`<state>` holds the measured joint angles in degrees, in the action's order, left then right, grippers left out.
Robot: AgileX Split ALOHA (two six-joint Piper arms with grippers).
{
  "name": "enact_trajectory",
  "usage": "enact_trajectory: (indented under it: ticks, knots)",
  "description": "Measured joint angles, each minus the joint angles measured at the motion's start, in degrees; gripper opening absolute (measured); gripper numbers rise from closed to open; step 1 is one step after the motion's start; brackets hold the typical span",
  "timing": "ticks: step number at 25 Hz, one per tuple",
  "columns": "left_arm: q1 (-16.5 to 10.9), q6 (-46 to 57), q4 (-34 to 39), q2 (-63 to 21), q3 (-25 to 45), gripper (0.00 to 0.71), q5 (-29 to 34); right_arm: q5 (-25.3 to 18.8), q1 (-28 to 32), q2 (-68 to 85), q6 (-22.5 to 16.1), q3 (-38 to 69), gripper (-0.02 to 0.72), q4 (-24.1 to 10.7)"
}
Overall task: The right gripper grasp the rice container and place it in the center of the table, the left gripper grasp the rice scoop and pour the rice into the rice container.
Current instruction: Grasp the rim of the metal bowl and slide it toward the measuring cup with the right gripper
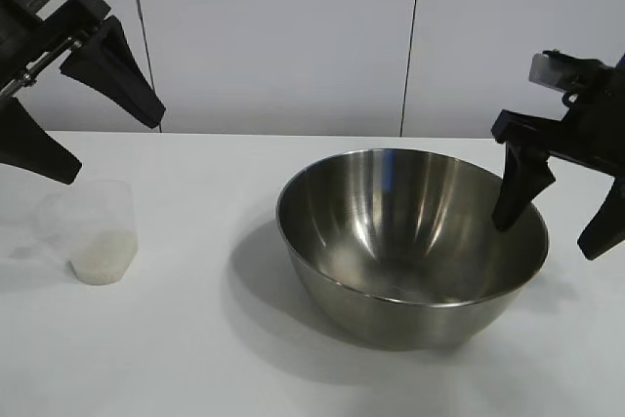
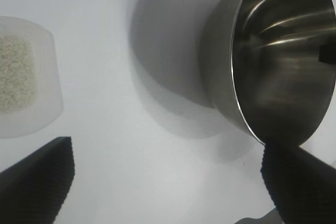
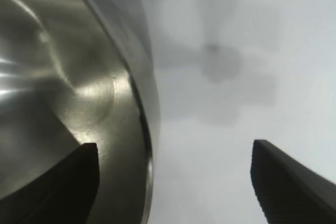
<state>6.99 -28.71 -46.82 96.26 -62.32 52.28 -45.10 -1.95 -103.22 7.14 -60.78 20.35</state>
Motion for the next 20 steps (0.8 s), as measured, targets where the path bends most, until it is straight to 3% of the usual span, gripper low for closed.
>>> enact_trajectory:
  ticks: [2,5,7,12,17,20]
  knots:
    - [0.0,0.0,0.0,0.0,0.0,0.694,0.0,1.0,0.0,-1.1,0.1,0.0,0.385,0.6]
    - [0.0,0.0,0.0,0.0,0.0,0.695,0.0,1.7,0.0,-1.6,1.3,0.0,0.128,2.1]
    - [0.0,0.0,0.0,0.0,0.0,0.695,0.0,1.8,0.0,-1.6,3.1,0.0,0.048,2.8]
    - [0.0,0.0,0.0,0.0,0.0,0.695,0.0,0.9,0.0,-1.7,8.0,0.0,0.019,5.8]
    - [0.0,0.0,0.0,0.0,0.0,0.695,0.0,-6.0,0.0,-1.7,15.0,-3.5,0.019,12.0]
    - [0.0,0.0,0.0,0.0,0.0,0.695,0.0,-7.8,-0.3,-1.6,15.1,-6.4,0.019,13.8]
